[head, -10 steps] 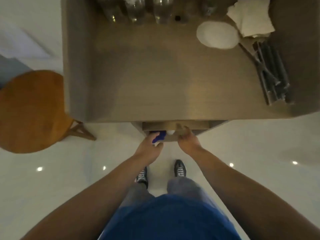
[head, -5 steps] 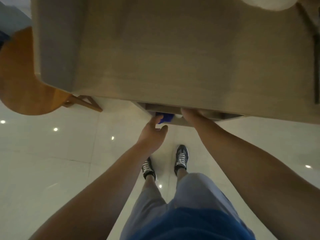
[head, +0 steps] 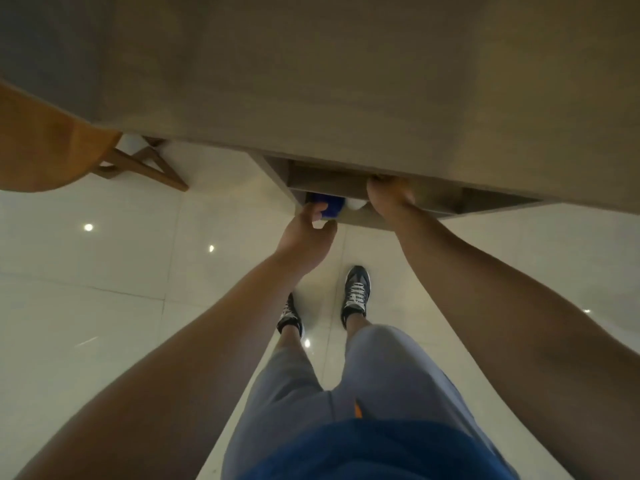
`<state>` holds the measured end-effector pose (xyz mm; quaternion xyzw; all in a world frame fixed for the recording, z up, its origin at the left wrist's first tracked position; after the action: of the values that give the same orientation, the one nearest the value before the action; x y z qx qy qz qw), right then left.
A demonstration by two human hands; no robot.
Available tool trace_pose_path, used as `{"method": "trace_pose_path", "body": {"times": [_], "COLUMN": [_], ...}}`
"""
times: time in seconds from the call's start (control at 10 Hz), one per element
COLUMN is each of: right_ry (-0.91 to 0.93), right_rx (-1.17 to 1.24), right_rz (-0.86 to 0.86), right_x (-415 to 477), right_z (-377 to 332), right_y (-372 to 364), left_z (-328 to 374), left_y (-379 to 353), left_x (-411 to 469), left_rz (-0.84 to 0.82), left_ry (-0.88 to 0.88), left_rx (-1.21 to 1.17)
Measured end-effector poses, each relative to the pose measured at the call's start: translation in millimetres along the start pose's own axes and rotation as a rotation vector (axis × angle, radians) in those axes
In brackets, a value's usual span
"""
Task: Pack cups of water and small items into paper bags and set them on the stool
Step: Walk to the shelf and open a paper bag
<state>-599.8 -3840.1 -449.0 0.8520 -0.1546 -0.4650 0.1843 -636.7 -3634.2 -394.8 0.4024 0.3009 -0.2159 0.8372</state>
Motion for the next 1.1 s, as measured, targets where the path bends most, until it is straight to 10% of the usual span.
{"method": "trace_pose_path", "body": {"times": [0.4, 0.8, 1.1], "right_ry": [0.36, 0.069, 0.081], "right_rx": [0.261, 0.942, 0.933], "right_rz": [0.32, 0.076, 0.013], "right_x": [16, 4, -14], "right_z": [18, 16, 74], "right_y": [-26, -4, 17], "left_z": [-26, -32, -35], "left_y": [-44, -40, 5], "left_x": [78, 81, 71], "left_rz": [-0.077, -0.114, -0.062], "left_ry": [-0.016, 0.114, 0.243], "left_rx": [-0.134, -0.393, -0.945]}}
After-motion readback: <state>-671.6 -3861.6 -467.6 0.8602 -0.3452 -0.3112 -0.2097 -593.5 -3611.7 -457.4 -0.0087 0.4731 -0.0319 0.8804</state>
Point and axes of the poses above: each hand's wrist, its own x-axis towards the middle knuckle, its own y-axis out of the back of the hand, z = x × y, the point moved 4 cm from there along x, towards the middle knuckle, and after that the axes turned 14 degrees about x, right-handed, at the moved point
